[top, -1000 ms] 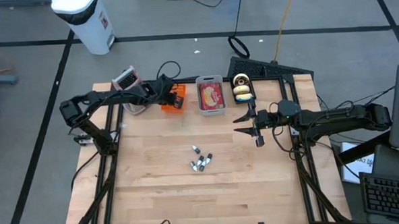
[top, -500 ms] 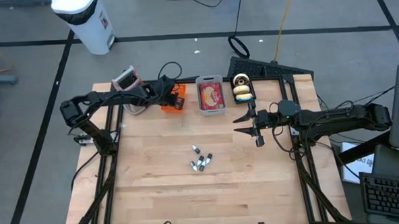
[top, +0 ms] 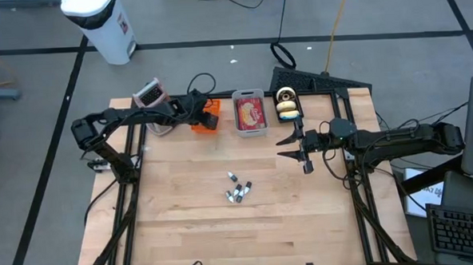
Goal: Pick & Place Food Item
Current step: Put the bottom green food coloring bottle into the orange bin
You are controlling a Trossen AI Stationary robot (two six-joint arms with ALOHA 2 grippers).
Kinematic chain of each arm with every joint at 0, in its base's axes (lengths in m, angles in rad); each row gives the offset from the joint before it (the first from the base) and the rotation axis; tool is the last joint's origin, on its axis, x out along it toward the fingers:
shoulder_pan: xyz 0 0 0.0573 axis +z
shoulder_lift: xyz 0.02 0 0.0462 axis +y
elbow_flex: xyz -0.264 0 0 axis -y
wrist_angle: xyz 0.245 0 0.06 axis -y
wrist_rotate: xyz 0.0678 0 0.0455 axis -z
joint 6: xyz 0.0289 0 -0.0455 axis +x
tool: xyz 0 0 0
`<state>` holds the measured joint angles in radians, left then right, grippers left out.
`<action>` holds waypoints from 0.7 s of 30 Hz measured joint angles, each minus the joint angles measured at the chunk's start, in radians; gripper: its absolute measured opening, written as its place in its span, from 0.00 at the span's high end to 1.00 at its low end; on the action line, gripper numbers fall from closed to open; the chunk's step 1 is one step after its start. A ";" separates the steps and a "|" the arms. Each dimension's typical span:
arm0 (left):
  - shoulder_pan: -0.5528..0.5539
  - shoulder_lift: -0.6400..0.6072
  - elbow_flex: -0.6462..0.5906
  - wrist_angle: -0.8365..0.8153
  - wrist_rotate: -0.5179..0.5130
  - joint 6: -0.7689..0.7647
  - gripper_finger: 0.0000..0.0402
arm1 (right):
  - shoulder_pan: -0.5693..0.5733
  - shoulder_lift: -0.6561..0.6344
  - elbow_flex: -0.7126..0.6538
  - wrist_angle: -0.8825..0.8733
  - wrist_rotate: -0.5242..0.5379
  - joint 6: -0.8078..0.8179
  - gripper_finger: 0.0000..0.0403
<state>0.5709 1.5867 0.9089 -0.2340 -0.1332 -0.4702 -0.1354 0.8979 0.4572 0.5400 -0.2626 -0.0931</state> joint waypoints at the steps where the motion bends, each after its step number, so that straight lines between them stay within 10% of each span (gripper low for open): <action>1: 0.000 0.000 0.000 0.000 -0.005 0.012 0.58 | 0.000 0.000 0.000 0.000 0.000 0.000 0.68; 12: -0.023 -0.140 0.043 -0.059 0.133 0.144 0.45 | 0.000 0.000 0.000 -0.006 0.000 -0.001 0.68; 21: -0.249 -0.269 0.043 -0.062 0.396 0.199 0.44 | 0.000 0.000 0.000 -0.007 0.000 -0.001 0.68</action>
<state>0.3215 1.3174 0.9516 -0.2956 0.2624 -0.2713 -0.1356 0.8978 0.4572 0.5334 -0.2623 -0.0940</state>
